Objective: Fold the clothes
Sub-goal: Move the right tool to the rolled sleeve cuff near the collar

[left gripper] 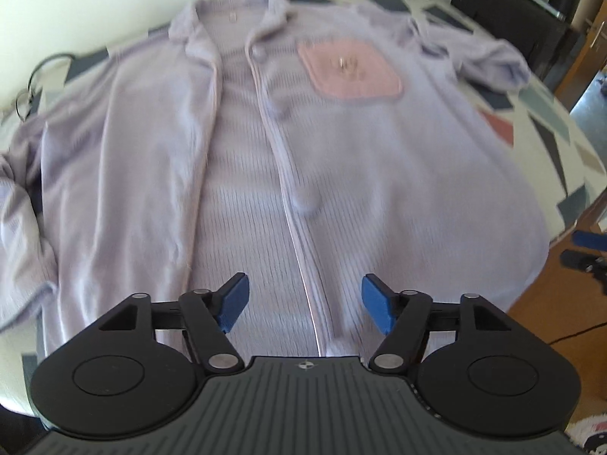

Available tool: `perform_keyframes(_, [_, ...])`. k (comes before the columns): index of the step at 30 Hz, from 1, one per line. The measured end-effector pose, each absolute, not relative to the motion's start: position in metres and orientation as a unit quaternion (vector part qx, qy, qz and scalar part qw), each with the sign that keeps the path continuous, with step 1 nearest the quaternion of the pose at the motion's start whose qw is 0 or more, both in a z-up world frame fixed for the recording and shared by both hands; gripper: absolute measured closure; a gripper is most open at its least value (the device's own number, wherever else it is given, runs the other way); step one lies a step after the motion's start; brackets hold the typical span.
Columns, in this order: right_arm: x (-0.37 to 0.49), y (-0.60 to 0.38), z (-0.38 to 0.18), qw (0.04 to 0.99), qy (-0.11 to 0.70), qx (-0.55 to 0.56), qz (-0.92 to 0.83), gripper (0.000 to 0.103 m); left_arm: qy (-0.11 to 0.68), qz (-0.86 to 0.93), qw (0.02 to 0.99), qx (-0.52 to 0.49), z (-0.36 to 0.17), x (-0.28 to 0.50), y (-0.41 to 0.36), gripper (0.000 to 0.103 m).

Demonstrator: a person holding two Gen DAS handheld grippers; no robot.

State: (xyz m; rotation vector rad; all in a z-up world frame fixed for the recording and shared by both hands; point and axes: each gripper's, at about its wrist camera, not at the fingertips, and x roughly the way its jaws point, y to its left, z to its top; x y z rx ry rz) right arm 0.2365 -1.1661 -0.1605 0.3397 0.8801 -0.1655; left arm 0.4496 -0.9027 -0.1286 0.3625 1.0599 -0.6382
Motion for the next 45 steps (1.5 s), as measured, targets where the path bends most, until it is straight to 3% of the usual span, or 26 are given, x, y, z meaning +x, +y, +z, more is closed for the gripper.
perform_keyframes(6, [0.254, -1.179, -0.108, 0.904, 0.376, 0.172, -0.111, 0.053, 0.477, -0.321, 0.810, 0.116, -0.109, 0.473, -0.903, 0.032])
perform_keyframes(13, [0.295, -1.176, -0.056, 0.902, 0.342, 0.189, -0.185, 0.039, 0.440, -0.358, 0.822, 0.057, -0.083, 0.506, -0.903, 0.028])
perform_keyframes(21, [0.328, -1.170, -0.016, 0.894, 0.269, 0.261, -0.246, 0.031, 0.402, -0.383, 0.831, 0.042, -0.062, 0.544, -0.905, 0.020])
perform_keyframes(28, [0.350, -1.176, -0.049, 0.864, 0.300, 0.301, -0.271, 0.030, 0.442, -0.361, 0.820, 0.037, -0.091, 0.560, -0.903, 0.019])
perform_keyframes(34, [0.354, -1.223, -0.088, 0.845, 0.325, 0.248, -0.344, 0.030, 0.450, -0.314, 0.834, 0.054, -0.108, 0.569, -0.915, 0.019])
perform_keyframes(45, [0.376, -1.370, -0.145, 0.803, 0.266, 0.342, -0.410, 0.030, 0.486, -0.243, 0.837, 0.057, -0.130, 0.575, -0.971, 0.019])
